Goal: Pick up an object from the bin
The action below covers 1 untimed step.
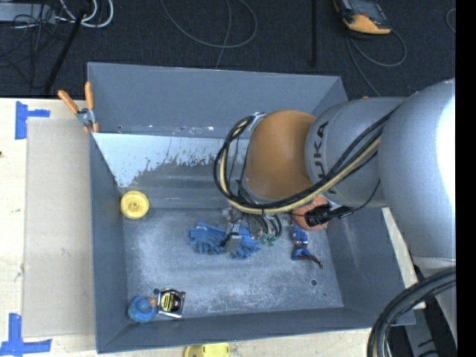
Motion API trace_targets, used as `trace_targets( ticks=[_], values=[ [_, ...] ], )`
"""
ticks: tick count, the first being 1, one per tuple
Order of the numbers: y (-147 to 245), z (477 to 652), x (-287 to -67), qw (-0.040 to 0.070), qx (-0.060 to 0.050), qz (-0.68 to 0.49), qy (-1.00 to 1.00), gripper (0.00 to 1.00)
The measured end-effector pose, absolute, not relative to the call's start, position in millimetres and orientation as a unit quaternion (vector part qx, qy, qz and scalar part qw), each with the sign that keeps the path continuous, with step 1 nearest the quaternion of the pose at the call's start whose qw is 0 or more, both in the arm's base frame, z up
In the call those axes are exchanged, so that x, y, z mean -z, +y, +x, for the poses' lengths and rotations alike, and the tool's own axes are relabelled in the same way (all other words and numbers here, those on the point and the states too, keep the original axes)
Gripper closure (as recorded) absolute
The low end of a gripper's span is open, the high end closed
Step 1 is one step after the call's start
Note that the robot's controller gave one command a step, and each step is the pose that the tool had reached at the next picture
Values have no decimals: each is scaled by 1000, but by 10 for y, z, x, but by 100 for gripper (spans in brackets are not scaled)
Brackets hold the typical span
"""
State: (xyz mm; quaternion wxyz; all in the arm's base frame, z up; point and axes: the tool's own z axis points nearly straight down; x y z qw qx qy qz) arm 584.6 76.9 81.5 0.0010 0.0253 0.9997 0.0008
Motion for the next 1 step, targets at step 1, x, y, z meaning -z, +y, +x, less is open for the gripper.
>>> trace_targets(
  ticks=[1],
  values=[
    [678, 5500, -2139, 0, 0, 23, 1000, 100]
  ],
)
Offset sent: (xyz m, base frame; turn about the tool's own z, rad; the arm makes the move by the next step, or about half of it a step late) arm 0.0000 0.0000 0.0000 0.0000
